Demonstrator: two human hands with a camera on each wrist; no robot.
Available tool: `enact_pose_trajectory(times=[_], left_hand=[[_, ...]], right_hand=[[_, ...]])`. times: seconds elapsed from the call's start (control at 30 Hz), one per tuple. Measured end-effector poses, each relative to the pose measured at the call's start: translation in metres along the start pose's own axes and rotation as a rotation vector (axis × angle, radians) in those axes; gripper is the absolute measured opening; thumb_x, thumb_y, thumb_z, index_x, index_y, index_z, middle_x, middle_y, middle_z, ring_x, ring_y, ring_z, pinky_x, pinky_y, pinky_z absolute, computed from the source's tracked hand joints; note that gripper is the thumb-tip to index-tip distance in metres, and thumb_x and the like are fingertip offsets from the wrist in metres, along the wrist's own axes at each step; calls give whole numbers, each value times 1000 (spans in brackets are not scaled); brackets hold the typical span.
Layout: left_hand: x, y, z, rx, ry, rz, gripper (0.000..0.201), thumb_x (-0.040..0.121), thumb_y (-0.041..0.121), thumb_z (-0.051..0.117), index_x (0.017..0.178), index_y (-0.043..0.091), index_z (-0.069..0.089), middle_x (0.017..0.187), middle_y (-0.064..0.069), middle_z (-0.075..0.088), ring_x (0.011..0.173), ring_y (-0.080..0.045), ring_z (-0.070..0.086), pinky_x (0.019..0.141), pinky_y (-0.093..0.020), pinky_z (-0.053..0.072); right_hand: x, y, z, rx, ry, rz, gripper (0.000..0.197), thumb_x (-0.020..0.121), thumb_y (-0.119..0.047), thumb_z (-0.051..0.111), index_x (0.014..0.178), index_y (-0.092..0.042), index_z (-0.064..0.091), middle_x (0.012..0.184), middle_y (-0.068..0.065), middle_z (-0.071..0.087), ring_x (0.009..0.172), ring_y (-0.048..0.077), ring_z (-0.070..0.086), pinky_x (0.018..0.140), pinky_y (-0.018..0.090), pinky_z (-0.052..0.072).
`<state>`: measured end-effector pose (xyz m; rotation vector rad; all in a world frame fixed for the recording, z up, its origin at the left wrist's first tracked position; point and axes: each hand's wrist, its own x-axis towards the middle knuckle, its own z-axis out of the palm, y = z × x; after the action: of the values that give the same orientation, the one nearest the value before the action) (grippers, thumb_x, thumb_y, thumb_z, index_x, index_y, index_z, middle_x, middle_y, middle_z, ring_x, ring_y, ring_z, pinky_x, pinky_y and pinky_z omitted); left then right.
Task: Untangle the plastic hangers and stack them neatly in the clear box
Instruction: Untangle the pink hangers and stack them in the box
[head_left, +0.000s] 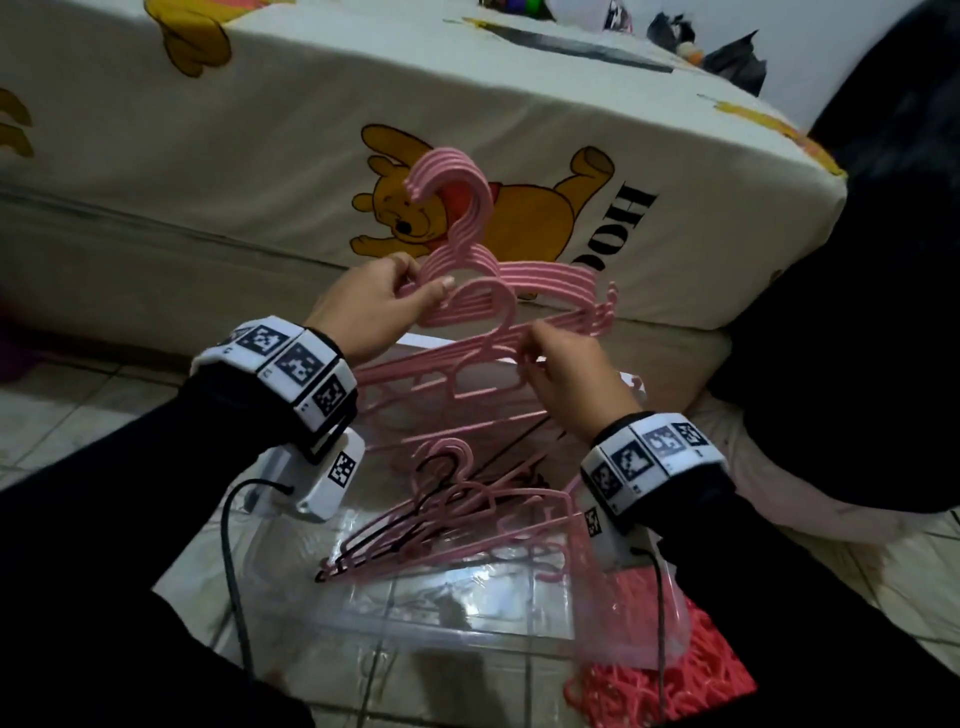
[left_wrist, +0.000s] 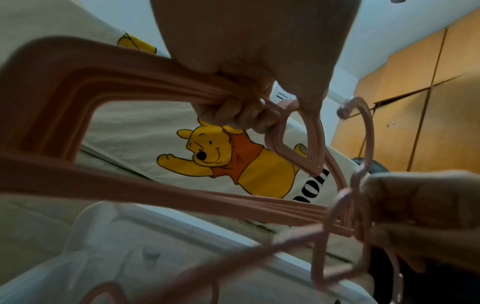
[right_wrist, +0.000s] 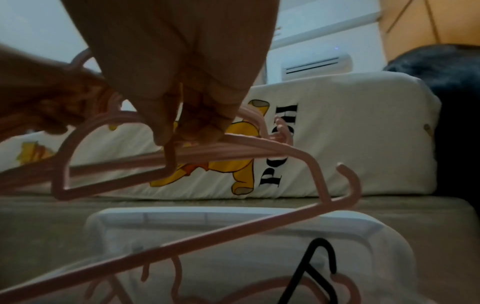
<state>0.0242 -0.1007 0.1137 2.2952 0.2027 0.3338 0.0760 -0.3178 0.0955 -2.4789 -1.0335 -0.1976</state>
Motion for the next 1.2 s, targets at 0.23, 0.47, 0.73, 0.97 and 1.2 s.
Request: enact_pose_trajectory(times=[0.23, 0.47, 0.73, 0.97, 1.2], left_hand=[[-2, 4, 16, -84, -193, -59, 37, 69, 58, 32, 85, 33, 55, 77, 11, 57, 72, -15, 51, 72, -36, 39], [-5, 4, 23, 279, -244, 85, 44, 79, 74, 42, 96, 35, 49, 91, 10, 65, 84, -13, 61, 78, -37, 50], [-4, 4, 22, 384, -148, 77, 21, 90, 56, 44, 95, 36, 48, 90, 5, 65, 82, -21, 59, 72, -35, 47], [-5, 9, 24, 108, -240, 17, 14, 83, 31, 62, 93, 21, 63, 88, -1, 70, 82, -21, 65, 78, -41, 53], [-3, 3, 28, 479, -55, 35, 18, 83, 49, 54, 85, 31, 54, 80, 6, 63, 78, -24, 59, 66, -33, 46]], right_hand=[[9, 4, -15, 138, 146, 79, 19, 86, -4, 61, 87, -22, 53, 80, -8, 57, 73, 8, 54, 61, 6, 35], [12, 1, -19, 207, 275, 84, 11, 84, -5, 66, 91, -13, 61, 87, -2, 64, 74, 8, 59, 65, 6, 46], [9, 18, -13, -370, 26, 24, 57, 81, -30, 66, 132, -18, 43, 137, 2, 46, 127, 22, 38, 105, 37, 31], [7, 16, 0, -602, -11, 23, 23, 90, -3, 42, 112, -10, 46, 105, 9, 58, 93, 30, 57, 61, 35, 34], [9, 19, 11, -414, -71, 86, 17, 93, -11, 47, 110, -10, 45, 107, 9, 58, 100, 31, 55, 66, 36, 39]])
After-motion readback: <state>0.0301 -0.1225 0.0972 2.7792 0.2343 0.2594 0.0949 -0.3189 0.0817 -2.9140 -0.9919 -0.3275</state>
